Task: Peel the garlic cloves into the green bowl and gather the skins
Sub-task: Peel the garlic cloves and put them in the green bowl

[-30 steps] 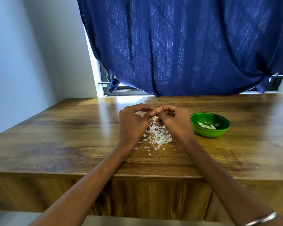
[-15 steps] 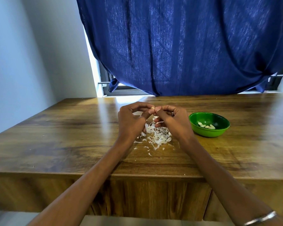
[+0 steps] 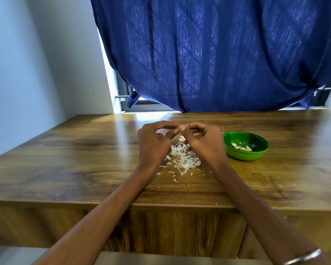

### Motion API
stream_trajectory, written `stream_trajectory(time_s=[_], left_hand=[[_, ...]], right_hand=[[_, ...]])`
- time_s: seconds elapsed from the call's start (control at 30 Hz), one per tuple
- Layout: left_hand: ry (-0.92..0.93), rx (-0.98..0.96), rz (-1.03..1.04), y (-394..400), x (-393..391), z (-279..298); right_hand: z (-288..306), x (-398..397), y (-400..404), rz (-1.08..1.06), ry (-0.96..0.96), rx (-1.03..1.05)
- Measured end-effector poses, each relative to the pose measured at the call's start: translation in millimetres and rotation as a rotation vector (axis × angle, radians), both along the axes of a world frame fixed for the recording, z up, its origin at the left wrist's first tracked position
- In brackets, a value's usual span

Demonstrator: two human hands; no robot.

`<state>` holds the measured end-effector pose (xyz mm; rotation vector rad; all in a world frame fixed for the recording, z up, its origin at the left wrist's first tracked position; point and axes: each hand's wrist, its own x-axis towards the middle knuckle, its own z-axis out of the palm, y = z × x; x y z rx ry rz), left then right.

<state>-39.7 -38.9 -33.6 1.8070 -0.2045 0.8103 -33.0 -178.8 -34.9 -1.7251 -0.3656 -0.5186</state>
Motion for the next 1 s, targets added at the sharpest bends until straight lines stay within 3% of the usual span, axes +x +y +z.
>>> stream_trajectory(time_s=[0.37,1.0], left_hand=[[-0.065,0.087,0.021,0.0,2.3,-2.7],[0.024,-0.059,-0.127,-1.6,-2.9,3.5]], right_hand=[[-1.2,3.4,-0.4,-0.084,-0.032,-0.086],[2.8,0.4,1.7,0.061,0.084,0.005]])
